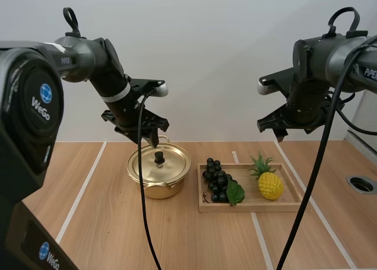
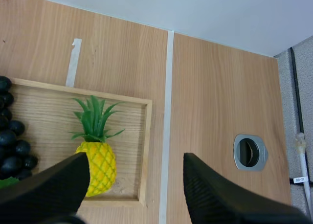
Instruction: Open the pot, put the pineapple inside, and close it
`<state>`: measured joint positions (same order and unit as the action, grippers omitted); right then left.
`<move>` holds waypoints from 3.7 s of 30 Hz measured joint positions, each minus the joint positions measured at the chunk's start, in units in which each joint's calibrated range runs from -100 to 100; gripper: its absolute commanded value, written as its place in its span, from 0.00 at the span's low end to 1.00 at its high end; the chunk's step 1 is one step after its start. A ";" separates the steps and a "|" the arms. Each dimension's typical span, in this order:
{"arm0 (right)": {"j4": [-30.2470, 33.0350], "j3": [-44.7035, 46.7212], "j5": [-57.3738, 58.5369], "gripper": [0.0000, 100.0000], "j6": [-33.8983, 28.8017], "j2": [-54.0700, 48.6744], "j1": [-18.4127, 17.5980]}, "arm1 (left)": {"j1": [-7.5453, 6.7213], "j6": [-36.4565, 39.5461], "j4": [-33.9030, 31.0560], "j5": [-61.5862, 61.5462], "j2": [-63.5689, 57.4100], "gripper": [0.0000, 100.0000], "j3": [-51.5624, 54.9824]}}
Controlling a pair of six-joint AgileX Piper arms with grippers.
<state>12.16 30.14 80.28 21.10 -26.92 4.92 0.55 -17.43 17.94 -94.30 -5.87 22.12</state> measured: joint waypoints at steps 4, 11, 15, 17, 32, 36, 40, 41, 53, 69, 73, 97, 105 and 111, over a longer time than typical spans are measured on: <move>0.00 0.00 -1.19 1.00 0.00 0.00 0.00 | 0.00 -3.52 3.31 0.00 0.60 1.00 0.00; 0.00 0.04 -2.22 1.00 0.00 0.00 0.00 | 0.00 -5.29 5.33 2.23 3.54 1.00 0.00; 0.00 4.80 -8.02 1.00 0.00 1.01 0.00 | 0.00 -5.91 5.46 4.55 6.74 1.00 0.00; 0.00 6.85 -10.32 1.00 0.00 1.86 0.00 | 0.00 -6.38 5.46 5.94 7.76 1.00 0.00; 0.03 9.33 -15.38 1.00 -0.09 4.83 0.00 | -1.12 -6.75 3.77 7.88 11.54 1.00 0.00; 0.03 9.50 -15.80 1.00 -0.09 5.38 0.00 | -3.27 -5.87 -0.75 9.77 11.54 1.00 0.00; 0.03 9.49 -15.99 1.00 -0.09 5.38 0.00 | -4.48 -4.19 -3.50 11.01 11.58 1.00 0.00; 0.03 9.49 -15.99 1.00 -0.09 5.38 0.00 | -4.57 -4.08 -3.99 11.17 11.58 1.00 0.00; 0.03 9.49 -16.59 1.00 -0.09 5.38 0.00 | -4.62 -2.29 -7.15 13.36 12.96 1.00 0.00; 0.03 9.49 -16.73 1.00 -0.09 5.38 0.00 | -4.62 -1.91 -6.56 13.68 13.75 0.20 0.00; 0.03 9.49 -17.17 1.00 -0.09 5.38 0.00 | -4.62 -1.91 -5.48 12.08 13.62 0.00 -0.12; -8.42 9.49 -17.93 1.00 -1.76 11.16 0.00 | -4.65 -1.53 -5.35 3.84 -8.84 0.00 -4.83; -8.77 9.49 -15.05 1.00 -2.06 14.56 0.00 | -4.65 -1.86 -5.35 6.31 -19.51 0.00 -4.96; -8.77 9.49 -14.42 1.00 -2.06 14.82 0.00 | -4.65 -1.94 -5.35 7.03 -23.38 0.00 -4.96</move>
<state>3.39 39.63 65.86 19.04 -12.10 4.92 -4.10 -19.37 12.59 -87.27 -29.25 17.16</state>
